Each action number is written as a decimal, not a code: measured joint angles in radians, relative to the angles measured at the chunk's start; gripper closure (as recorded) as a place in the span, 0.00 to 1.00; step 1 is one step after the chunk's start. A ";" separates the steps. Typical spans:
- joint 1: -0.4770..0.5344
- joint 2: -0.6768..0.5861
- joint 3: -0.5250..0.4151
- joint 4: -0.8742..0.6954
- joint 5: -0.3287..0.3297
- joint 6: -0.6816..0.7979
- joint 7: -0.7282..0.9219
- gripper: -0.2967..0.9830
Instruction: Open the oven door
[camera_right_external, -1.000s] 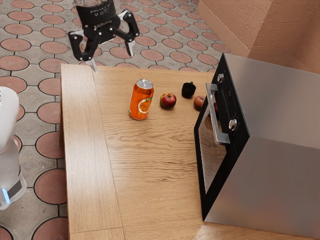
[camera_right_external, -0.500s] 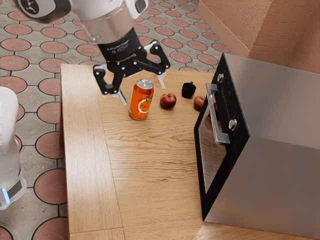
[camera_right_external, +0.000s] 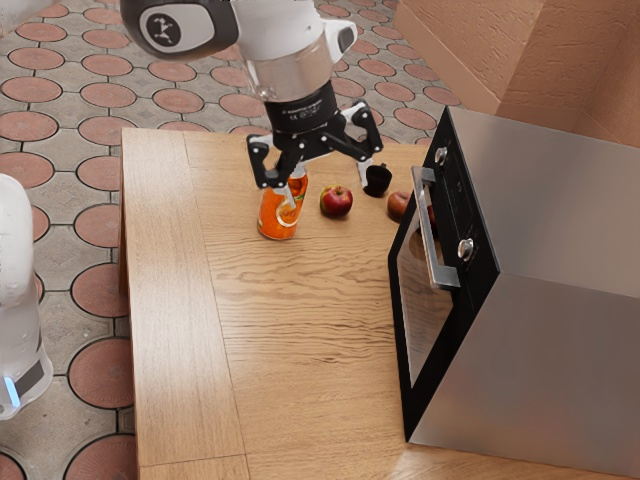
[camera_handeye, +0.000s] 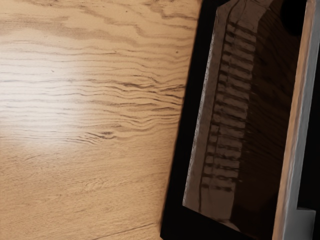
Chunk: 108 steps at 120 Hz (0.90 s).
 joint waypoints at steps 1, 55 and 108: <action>0.004 0.002 0.000 0.000 -0.001 0.000 0.003 0.24; 0.061 0.115 -0.001 0.010 -0.006 0.034 0.149 0.24; 0.070 0.188 -0.001 0.034 -0.001 0.094 0.238 0.23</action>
